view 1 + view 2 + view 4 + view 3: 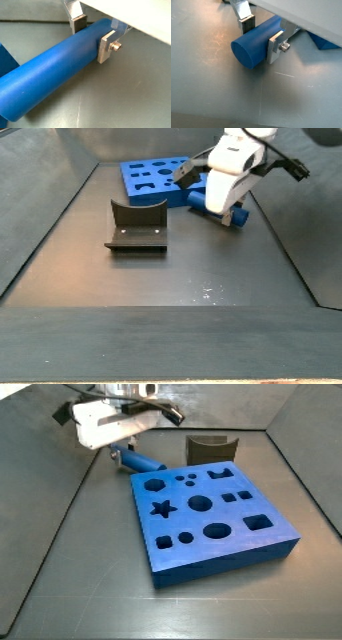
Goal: Pick up the round object. Move up. Place the round object on the fixture. Regrasp the round object. Move to above the board. Insert the round object.
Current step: Move up, then place the round object on the fixture.
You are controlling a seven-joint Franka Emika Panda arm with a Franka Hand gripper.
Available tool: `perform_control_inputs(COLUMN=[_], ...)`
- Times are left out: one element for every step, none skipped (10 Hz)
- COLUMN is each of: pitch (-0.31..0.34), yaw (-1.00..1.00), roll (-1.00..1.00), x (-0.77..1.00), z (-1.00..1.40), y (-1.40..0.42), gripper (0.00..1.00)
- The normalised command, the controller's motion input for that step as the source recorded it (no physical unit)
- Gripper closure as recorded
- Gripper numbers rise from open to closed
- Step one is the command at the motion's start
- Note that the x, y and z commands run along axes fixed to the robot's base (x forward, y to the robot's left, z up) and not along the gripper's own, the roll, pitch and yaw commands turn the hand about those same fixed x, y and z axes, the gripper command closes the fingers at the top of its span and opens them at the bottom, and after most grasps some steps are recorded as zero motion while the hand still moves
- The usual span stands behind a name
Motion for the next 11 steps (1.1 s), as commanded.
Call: perform_control_inputs(pitch=[0.055, 0.055, 0.054, 0.045, 0.032, 0.028, 0.0, 0.003, 0.025, 0.033, 0.034], yaw=[0.02, 0.02, 0.03, 0.03, 0.03, 0.03, 0.0, 0.0, 0.0, 0.0, 0.01], roll=[-0.03, -0.04, -0.05, -0.07, -0.08, -0.09, 0.0, 0.0, -0.01, -0.02, -0.04], x=[-0.04, -0.02, -0.02, -0.03, -0.03, -0.03, 0.0, 0.01, -0.01, -0.01, -0.02], z=[0.83, 0.76, 0.6, 0.47, 0.3, 0.18, 1.0, 1.0, 1.0, 1.0, 1.0], y=[-0.02, -0.02, -0.02, -0.02, -0.02, -0.01, 0.0, 0.0, 0.0, -0.01, -0.01], gripper=[1.0, 1.0, 1.0, 1.0, 1.0, 1.0, 1.0, 1.0, 1.0, 1.0, 1.0])
